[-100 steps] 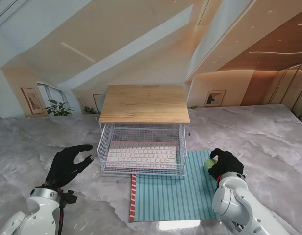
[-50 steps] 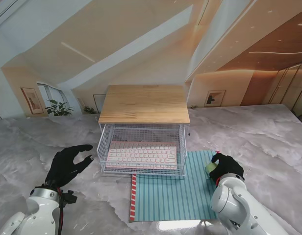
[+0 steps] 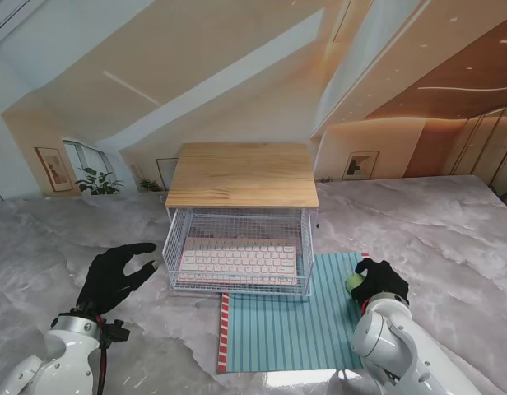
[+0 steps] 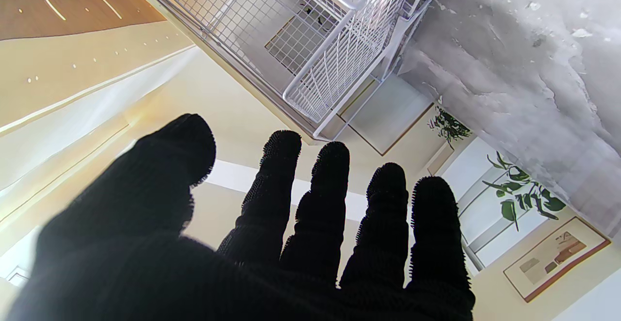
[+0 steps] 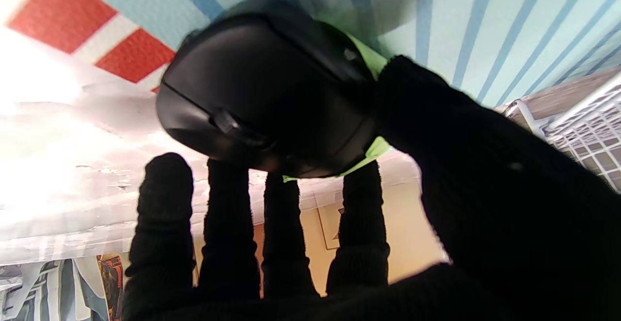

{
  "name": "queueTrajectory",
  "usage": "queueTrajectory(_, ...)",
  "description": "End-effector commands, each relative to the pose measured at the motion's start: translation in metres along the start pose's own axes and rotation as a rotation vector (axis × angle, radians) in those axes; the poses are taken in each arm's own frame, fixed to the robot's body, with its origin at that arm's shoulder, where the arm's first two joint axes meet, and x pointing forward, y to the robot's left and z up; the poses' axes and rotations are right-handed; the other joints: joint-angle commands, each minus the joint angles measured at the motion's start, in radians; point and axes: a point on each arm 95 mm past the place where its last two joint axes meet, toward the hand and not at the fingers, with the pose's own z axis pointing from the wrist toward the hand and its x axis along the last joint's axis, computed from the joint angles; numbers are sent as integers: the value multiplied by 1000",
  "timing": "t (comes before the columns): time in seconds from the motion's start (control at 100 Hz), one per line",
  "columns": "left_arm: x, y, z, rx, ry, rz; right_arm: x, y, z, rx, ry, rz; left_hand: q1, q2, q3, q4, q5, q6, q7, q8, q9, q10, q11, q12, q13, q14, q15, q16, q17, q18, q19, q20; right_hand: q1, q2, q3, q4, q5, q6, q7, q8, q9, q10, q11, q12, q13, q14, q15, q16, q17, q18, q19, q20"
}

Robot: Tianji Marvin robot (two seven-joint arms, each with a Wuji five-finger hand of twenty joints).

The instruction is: Unroll the mouse pad and set up the keyboard and mouse from the tabletop organizer

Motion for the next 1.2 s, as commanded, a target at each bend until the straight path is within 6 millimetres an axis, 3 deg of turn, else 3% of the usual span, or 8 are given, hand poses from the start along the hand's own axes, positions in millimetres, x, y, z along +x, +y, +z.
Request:
queueTrajectory(0.0, 4, 2, 0, -16, 9, -5, -3, -9, -2, 25, 0, -8, -5, 30, -24, 21, -8, -5, -14, -13, -5, -5, -10, -13, -27, 5, -11, 0, -14, -25, -15, -11, -20, 25, -23, 2, -58, -25, -18, -4, -59, -22, -24, -28, -55, 12, -47, -23, -43, 40, -27, 31)
queueTrajectory(0.21, 4, 2, 0, -16, 10, -5, -4, -6, -4, -17, 9, 13, 2, 30, -29, 23, -5, 0, -24, -13, -6, 2, -14, -14, -29, 8, -15, -1, -16, -23, -18, -13, -89, 58, -115, 5, -141, -21, -52, -13, -124, -49, -96, -91, -139, 14, -133, -62, -145, 106, -85, 44)
queueTrajectory(0.51, 5, 0, 0, -11, 17, -4, -1, 18, -21, -146, 71, 88, 4, 30, -33, 27, -3, 1, -34, -10, -7, 3, -17, -14, -32, 11, -17, -2, -17, -21, -20, -15, -102, 133, -226, 27, -143, -15, -65, -16, -120, -55, -145, -112, -174, 13, -161, -77, -212, 118, -121, 58)
queueTrajectory(0.69, 5, 0, -1, -11, 18, -3, 7, 41, -39, -255, 148, 145, 4, 29, -33, 28, -1, 3, -37, -8, -7, 4, -18, -14, -32, 12, -17, -2, -17, -21, -19, -15, -95, 147, -242, 34, -148, -5, -75, -18, -120, -53, -142, -110, -174, 11, -165, -80, -229, 118, -133, 59)
queueTrajectory(0.98, 6, 1, -1, -12, 16, -1, 40, 76, -68, -372, 373, 204, 5, 30, -32, 29, 0, 4, -39, -5, -8, 6, -18, -14, -32, 12, -16, -2, -18, -22, -20, -16, -90, 147, -226, 38, -134, 32, -81, -20, -106, -55, -108, -96, -155, 4, -172, -84, -235, 114, -153, 53)
queueTrajectory(1.19, 6, 2, -1, -10, 16, -3, 79, 92, -81, -378, 512, 263, 7, 30, -31, 30, 0, 6, -40, -4, -8, 8, -18, -14, -35, 12, -16, -2, -20, -22, -20, -16, -88, 146, -202, 39, -105, 73, -92, -27, -42, -53, -138, -105, -128, 2, -181, -88, -219, 99, -174, 41)
